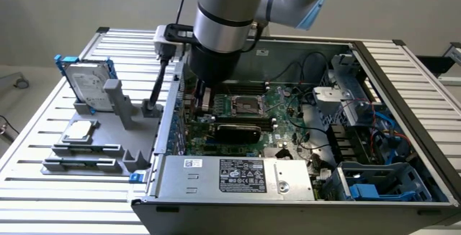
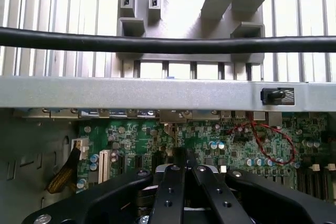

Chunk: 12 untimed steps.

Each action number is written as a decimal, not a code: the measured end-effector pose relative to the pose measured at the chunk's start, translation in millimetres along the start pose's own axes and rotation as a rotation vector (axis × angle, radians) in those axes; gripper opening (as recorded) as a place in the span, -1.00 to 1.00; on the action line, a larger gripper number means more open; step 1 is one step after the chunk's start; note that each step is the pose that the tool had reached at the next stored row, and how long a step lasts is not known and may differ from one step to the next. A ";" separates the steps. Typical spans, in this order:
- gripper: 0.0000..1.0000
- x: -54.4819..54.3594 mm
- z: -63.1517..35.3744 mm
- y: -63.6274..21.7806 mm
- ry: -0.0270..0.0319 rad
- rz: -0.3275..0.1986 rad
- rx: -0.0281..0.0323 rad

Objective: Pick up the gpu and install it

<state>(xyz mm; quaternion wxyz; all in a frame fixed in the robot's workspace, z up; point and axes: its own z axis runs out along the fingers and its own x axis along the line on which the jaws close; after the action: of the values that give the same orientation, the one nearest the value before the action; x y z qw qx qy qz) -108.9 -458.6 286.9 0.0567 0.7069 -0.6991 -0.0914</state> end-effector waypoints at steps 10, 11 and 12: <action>-0.79 -0.4 -2.4 4.5 0.0245 0.007 -0.0256; -0.79 -0.4 -3.0 4.6 0.0279 0.007 -0.0269; -0.79 -0.4 -3.4 4.8 0.0307 0.008 -0.0284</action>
<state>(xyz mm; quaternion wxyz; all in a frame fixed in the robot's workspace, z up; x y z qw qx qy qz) -112.9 -458.4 291.2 0.0778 0.7045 -0.6997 -0.0902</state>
